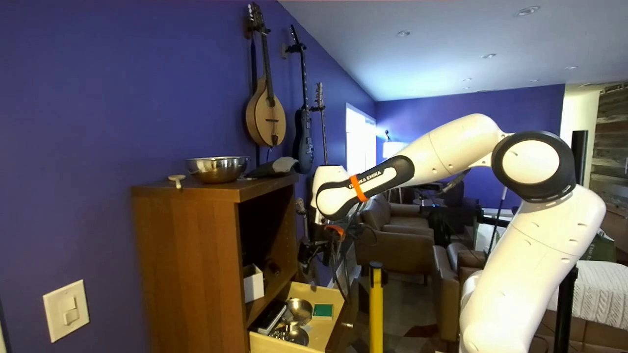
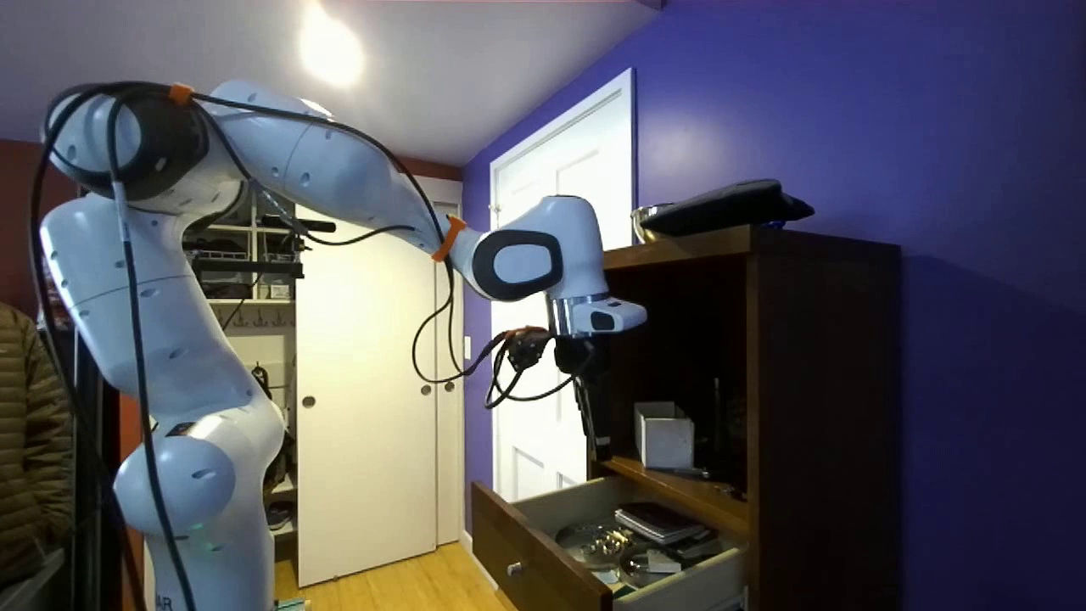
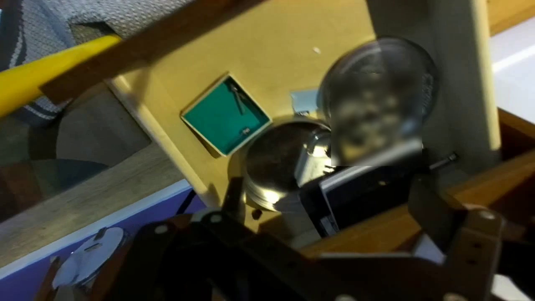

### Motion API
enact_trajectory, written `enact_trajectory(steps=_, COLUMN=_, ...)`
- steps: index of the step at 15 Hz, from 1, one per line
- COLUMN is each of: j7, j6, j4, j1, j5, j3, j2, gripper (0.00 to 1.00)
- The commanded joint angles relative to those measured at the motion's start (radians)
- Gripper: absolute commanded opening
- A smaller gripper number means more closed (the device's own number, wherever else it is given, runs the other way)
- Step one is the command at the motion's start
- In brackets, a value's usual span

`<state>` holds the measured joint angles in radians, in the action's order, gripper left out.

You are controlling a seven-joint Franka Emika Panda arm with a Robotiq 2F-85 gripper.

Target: Put the white box in the open drawer

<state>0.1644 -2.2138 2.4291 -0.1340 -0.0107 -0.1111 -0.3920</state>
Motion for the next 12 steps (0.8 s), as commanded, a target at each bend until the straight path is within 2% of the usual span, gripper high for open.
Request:
enact_trajectory(steps=1, j7=0.119, j6=-0.133, j4=-0.077, j1=0.009, j5=-0.093, j3=0.026, j2=0.081, gripper=1.00)
enact_trajectory(steps=4, j7=0.157, j6=-0.295, j4=-0.026, j1=0.005, j5=-0.160, j3=0.017, j2=0.070, gripper=1.00)
enact_trajectory(steps=8, j7=0.154, j6=-0.377, j4=0.041, j1=0.001, j5=-0.315, j3=-0.039, j2=0.049, gripper=1.00)
enact_trajectory(steps=9, j7=0.141, j6=-0.325, j4=-0.003, j1=-0.006, j5=-0.251, j3=-0.017, j2=0.075, gripper=1.00)
enact_trajectory(steps=11, j7=0.141, j6=-0.349, j4=0.015, j1=-0.011, j5=-0.282, j3=-0.033, j2=0.073, gripper=1.00)
enact_trajectory(steps=12, j7=0.182, j6=-0.399, j4=0.011, j1=-0.012, j5=-0.294, j3=-0.020, j2=0.097, gripper=1.00)
